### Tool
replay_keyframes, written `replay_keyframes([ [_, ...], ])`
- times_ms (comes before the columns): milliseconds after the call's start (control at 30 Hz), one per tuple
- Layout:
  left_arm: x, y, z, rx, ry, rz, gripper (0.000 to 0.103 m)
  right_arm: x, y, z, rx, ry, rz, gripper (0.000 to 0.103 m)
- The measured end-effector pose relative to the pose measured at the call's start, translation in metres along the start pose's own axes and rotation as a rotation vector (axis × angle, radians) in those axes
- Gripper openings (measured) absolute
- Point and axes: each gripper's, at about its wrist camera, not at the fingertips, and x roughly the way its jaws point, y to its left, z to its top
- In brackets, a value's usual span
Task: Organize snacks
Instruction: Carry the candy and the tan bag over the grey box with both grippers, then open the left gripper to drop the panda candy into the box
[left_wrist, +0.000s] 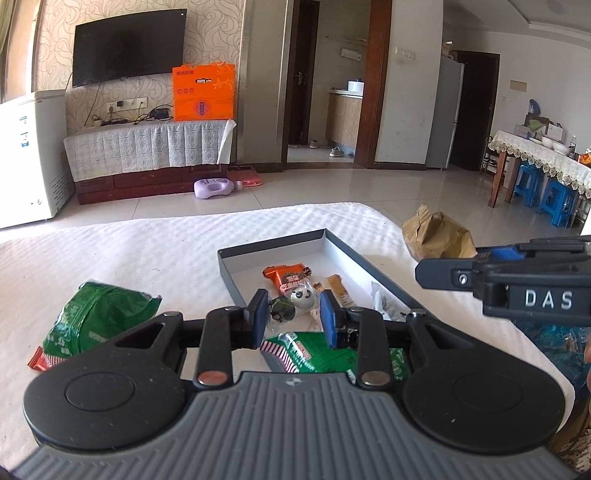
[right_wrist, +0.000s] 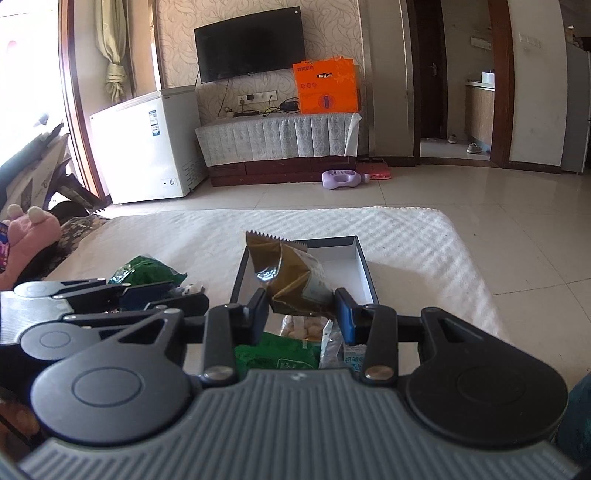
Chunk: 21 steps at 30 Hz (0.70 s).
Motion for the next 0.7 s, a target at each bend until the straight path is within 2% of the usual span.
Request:
replay_keyframes([
  [700,0.075,-0.008,0.034,0.020,0.003,-0.028,0.035,0.011,-0.013,-0.006,0.011,0.041,-0.018,0.042],
])
